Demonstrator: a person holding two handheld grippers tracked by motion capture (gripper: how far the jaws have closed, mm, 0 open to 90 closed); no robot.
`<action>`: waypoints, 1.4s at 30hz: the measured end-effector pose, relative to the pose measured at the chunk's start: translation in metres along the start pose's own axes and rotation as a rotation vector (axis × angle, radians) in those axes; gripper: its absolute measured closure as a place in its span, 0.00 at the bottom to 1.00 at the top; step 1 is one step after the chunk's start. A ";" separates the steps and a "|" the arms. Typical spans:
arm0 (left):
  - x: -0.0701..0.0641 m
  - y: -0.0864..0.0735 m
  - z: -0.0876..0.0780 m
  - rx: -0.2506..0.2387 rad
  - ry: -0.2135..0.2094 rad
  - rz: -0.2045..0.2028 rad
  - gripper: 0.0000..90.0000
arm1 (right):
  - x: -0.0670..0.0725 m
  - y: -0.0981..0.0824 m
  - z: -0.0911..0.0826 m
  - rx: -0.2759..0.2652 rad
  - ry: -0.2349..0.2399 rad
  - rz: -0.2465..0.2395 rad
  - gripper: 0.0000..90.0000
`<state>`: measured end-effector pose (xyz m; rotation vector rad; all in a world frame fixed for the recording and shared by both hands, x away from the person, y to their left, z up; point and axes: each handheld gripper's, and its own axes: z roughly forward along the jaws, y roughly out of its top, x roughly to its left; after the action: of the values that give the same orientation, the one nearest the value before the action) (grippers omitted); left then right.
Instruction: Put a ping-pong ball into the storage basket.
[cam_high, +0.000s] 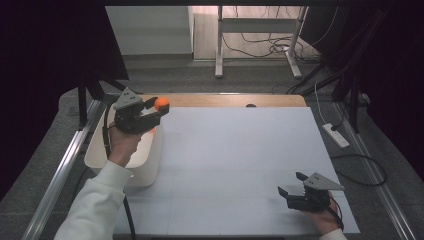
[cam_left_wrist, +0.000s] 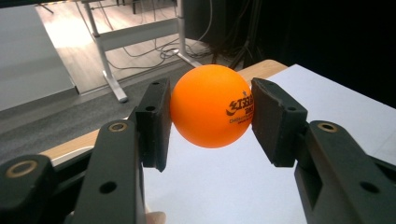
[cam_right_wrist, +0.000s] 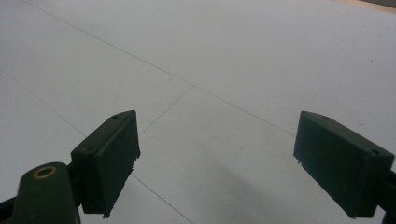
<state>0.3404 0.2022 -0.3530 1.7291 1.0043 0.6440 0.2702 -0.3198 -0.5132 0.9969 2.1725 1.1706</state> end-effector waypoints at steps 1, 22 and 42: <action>0.002 -0.001 0.000 0.003 0.005 -0.002 0.56 | 0.000 0.000 0.000 0.000 0.000 0.000 0.15; 0.044 -0.016 -0.008 0.035 0.119 -0.078 0.56 | 0.001 0.000 0.001 0.004 -0.001 0.004 0.15; 0.068 -0.032 -0.006 0.079 0.181 -0.129 0.56 | 0.001 0.000 0.001 0.002 0.003 0.002 0.15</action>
<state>0.3604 0.2682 -0.3828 1.6796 1.2717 0.6946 0.2710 -0.3184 -0.5136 0.9995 2.1756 1.1722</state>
